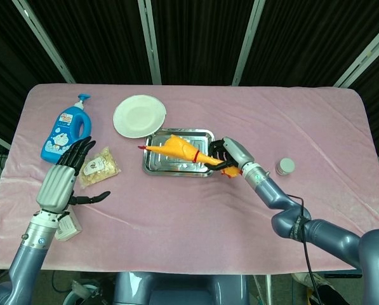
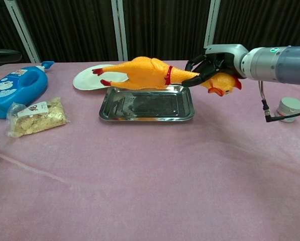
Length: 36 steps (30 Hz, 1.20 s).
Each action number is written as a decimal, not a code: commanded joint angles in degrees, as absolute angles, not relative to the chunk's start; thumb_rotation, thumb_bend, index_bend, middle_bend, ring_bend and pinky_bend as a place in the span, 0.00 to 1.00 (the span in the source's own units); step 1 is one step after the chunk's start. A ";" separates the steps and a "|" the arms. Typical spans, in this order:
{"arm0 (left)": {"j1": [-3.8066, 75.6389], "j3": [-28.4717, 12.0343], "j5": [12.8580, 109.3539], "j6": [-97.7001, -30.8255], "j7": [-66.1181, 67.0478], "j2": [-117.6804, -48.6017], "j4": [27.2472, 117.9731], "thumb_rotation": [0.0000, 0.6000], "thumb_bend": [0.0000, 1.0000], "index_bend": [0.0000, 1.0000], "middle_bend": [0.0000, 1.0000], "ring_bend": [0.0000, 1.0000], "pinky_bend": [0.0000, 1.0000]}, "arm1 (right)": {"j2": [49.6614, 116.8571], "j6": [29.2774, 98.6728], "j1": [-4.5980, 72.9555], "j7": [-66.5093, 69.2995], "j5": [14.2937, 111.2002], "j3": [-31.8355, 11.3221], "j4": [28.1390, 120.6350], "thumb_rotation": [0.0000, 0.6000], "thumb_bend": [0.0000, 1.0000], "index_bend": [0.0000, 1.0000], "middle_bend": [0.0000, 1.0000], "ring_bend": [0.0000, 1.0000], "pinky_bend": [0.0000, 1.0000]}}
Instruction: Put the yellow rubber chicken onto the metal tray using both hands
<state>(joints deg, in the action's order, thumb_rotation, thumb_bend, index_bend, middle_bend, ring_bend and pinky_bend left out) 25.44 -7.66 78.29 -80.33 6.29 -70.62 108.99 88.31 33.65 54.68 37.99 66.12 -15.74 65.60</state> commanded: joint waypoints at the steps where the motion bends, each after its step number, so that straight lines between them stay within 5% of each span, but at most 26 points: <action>1: 24.61 -7.86 77.01 -80.40 5.48 -69.63 108.12 0.78 0.00 0.00 0.01 0.00 0.14 | 91.00 31.01 56.60 35.79 64.25 -16.13 61.34 1.00 0.53 0.99 0.73 0.75 0.91; 16: 23.56 -7.95 74.02 -77.37 4.56 -69.02 106.35 0.78 0.00 0.00 0.00 0.00 0.14 | 100.05 24.92 61.01 29.36 59.90 -17.50 46.46 1.00 0.53 0.88 0.71 0.65 0.82; 21: 23.51 -8.31 73.26 -76.69 4.47 -69.23 105.94 0.78 0.00 0.00 0.00 0.00 0.14 | 100.77 24.54 61.05 28.43 59.95 -17.88 45.68 1.00 0.51 0.64 0.59 0.54 0.69; 27: 23.22 -8.94 72.50 -76.43 3.69 -69.35 105.51 0.78 0.00 0.00 0.00 0.00 0.14 | 99.97 24.19 60.54 27.57 60.42 -18.16 46.68 1.00 0.11 0.21 0.34 0.29 0.48; 31: 23.02 -9.23 72.44 -76.42 3.47 -69.22 105.33 0.78 0.00 0.00 0.00 0.00 0.14 | 99.25 24.50 60.13 26.92 60.64 -18.45 47.73 1.00 0.03 0.09 0.26 0.20 0.42; 36: 22.38 -9.52 72.02 -76.73 3.09 -68.34 105.36 0.78 0.00 0.00 0.00 0.00 0.14 | 97.86 26.07 59.11 26.35 61.23 -18.79 49.97 1.00 0.02 0.06 0.24 0.19 0.42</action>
